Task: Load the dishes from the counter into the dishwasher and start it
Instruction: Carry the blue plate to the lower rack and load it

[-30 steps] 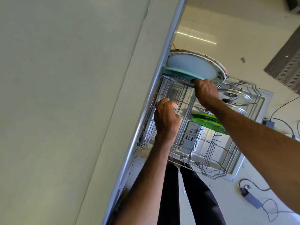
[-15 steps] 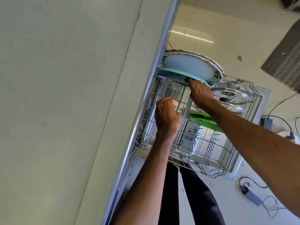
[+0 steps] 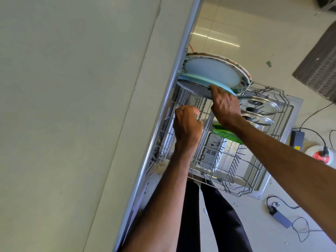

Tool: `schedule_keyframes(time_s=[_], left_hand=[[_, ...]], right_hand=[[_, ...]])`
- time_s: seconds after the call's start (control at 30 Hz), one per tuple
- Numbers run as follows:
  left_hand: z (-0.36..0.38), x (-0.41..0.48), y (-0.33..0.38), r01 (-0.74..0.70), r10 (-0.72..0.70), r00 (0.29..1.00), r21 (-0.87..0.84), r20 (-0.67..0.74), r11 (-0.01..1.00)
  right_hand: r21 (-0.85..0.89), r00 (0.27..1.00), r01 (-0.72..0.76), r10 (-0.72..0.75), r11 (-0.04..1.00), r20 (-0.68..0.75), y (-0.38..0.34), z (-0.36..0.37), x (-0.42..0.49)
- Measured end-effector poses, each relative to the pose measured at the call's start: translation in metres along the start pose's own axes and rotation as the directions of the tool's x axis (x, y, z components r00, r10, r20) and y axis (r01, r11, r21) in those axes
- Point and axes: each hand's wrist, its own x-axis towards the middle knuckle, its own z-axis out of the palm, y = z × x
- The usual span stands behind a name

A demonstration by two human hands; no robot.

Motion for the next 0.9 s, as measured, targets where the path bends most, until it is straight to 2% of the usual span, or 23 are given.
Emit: schedule_keyframes(time_s=[0.9], left_hand=[[0.001, -0.005, 0.002, 0.023, -0.024, 1.000, 0.035, 0.015, 0.999]], right_hand=[[-0.025, 0.993, 0.033, -0.030, 0.999, 0.117, 0.006, -0.004, 0.014]])
